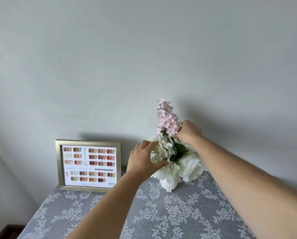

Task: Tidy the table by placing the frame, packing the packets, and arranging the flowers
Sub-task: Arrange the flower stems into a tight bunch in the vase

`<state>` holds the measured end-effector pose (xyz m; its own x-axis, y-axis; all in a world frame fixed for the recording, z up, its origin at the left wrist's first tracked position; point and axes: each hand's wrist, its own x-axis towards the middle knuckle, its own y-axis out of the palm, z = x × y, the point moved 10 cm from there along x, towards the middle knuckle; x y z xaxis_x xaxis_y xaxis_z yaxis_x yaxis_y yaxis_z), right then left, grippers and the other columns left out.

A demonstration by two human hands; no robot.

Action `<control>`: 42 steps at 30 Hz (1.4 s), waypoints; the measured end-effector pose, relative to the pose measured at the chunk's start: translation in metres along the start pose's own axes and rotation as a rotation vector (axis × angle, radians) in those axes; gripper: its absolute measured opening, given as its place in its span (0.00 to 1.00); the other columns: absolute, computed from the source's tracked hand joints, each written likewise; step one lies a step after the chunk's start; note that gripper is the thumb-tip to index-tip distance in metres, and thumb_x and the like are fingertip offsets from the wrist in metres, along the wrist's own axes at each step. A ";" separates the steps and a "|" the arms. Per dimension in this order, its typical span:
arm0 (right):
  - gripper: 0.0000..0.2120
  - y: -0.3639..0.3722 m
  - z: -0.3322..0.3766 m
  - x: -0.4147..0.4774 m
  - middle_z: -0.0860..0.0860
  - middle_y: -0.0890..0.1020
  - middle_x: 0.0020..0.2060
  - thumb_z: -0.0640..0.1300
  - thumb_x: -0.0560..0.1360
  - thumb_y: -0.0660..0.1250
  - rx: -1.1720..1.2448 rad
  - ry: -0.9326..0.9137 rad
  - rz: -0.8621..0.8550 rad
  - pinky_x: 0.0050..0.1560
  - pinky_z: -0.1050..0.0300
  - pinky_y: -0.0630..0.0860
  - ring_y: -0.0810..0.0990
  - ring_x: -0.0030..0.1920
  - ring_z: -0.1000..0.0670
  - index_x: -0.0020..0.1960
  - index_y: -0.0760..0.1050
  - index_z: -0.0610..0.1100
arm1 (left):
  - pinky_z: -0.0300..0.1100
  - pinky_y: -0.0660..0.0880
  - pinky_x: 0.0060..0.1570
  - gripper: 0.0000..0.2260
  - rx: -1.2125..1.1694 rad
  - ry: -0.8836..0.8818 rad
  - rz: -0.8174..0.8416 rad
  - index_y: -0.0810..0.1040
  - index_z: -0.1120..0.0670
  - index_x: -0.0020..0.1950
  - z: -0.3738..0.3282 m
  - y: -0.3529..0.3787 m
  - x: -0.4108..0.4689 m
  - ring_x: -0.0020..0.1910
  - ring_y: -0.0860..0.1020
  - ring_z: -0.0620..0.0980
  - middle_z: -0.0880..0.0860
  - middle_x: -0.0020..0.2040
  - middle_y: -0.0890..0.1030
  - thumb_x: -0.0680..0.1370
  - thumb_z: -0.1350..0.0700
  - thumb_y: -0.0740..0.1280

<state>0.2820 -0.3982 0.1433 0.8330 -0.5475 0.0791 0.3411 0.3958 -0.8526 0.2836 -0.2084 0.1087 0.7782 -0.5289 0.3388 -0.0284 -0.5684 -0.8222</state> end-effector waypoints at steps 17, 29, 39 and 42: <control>0.12 -0.004 -0.002 -0.005 0.52 0.68 0.28 0.32 0.66 0.60 -0.112 -0.044 -0.127 0.46 0.50 0.60 0.72 0.39 0.46 0.30 0.63 0.46 | 0.48 0.66 0.63 0.38 -0.002 -0.017 0.064 0.65 0.45 0.68 -0.002 0.007 0.006 0.63 0.69 0.49 0.47 0.66 0.68 0.63 0.33 0.70; 0.14 -0.043 -0.044 -0.049 0.51 0.80 0.52 0.51 0.71 0.70 0.411 -0.094 -0.299 0.53 0.53 0.73 0.78 0.52 0.49 0.54 0.76 0.47 | 0.46 0.66 0.63 0.44 -0.063 -0.042 0.100 0.62 0.43 0.70 0.002 0.000 0.002 0.65 0.68 0.46 0.45 0.70 0.63 0.58 0.28 0.69; 0.06 -0.017 -0.035 -0.062 0.47 0.82 0.46 0.48 0.70 0.71 0.369 -0.052 -0.193 0.52 0.47 0.76 0.80 0.47 0.45 0.43 0.80 0.46 | 0.36 0.67 0.55 0.36 -0.241 -0.045 0.078 0.68 0.46 0.68 -0.006 0.003 0.003 0.56 0.73 0.45 0.48 0.64 0.72 0.63 0.45 0.77; 0.05 -0.013 -0.024 -0.066 0.51 0.79 0.50 0.49 0.70 0.72 0.286 -0.112 -0.195 0.57 0.46 0.72 0.77 0.51 0.48 0.37 0.77 0.52 | 0.35 0.67 0.53 0.35 -0.248 -0.055 0.068 0.68 0.46 0.68 -0.006 0.003 0.006 0.53 0.72 0.44 0.48 0.64 0.73 0.63 0.47 0.77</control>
<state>0.2125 -0.3853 0.1365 0.7776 -0.5549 0.2957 0.5931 0.4911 -0.6380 0.2847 -0.2170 0.1105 0.8019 -0.5401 0.2554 -0.2295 -0.6731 -0.7030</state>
